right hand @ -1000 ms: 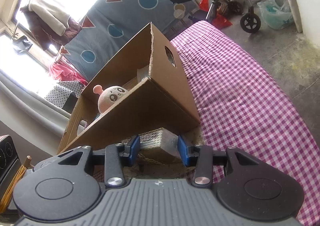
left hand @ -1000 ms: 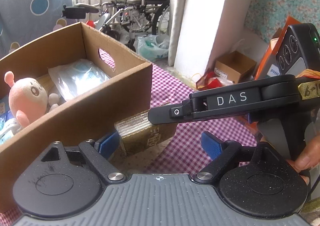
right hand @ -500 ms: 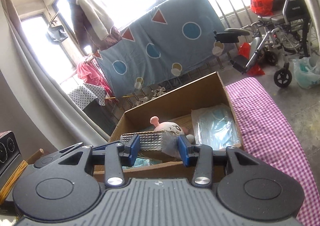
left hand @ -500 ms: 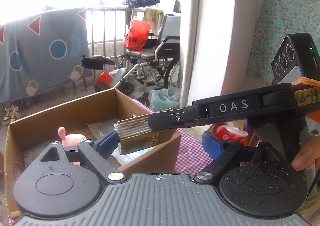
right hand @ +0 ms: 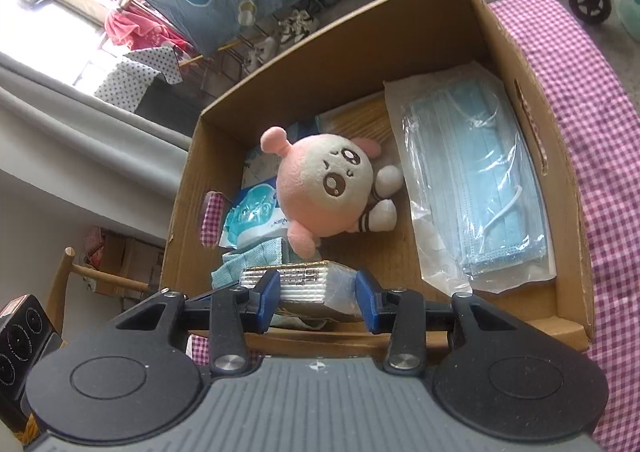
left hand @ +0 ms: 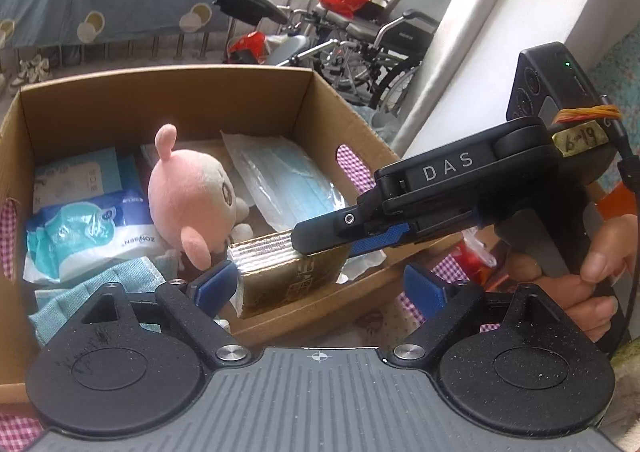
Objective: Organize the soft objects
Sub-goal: 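Carry the gold box into the cardboard box and release it, then grasp the white tape roll with the right gripper, then carry the white tape roll into the box and release it, then move the right gripper down to the green scrunchie and grasp it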
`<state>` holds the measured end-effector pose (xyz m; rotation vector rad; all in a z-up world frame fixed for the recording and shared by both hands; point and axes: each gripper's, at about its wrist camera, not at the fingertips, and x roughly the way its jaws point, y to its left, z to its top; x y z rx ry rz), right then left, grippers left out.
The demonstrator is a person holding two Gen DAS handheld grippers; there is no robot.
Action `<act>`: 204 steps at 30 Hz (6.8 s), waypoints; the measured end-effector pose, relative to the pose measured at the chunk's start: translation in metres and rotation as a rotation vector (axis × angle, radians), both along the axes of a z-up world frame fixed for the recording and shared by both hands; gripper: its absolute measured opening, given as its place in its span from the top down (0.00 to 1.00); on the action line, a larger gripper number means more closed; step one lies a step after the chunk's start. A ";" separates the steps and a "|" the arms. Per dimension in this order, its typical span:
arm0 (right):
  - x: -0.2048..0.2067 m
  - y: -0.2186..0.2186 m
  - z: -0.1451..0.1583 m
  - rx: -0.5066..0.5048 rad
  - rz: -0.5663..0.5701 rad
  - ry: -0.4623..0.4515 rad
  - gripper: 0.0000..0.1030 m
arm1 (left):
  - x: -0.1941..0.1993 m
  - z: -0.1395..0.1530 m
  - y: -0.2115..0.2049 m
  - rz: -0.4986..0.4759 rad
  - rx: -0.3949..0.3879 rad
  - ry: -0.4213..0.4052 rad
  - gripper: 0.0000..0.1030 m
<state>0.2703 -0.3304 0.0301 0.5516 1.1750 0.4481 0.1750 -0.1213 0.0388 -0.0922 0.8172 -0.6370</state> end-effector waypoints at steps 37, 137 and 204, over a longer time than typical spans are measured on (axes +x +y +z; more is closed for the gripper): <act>0.062 0.022 -0.032 -0.087 -0.016 0.187 0.39 | -0.022 0.002 0.074 0.055 -0.107 -0.027 0.01; 0.019 -0.019 0.004 -0.020 0.075 -0.114 0.77 | 0.045 0.002 -0.043 -0.123 0.087 -0.048 0.15; -0.151 -0.041 0.013 -0.091 -0.194 -0.200 0.49 | -0.057 -0.046 0.047 -0.069 -0.013 0.141 0.03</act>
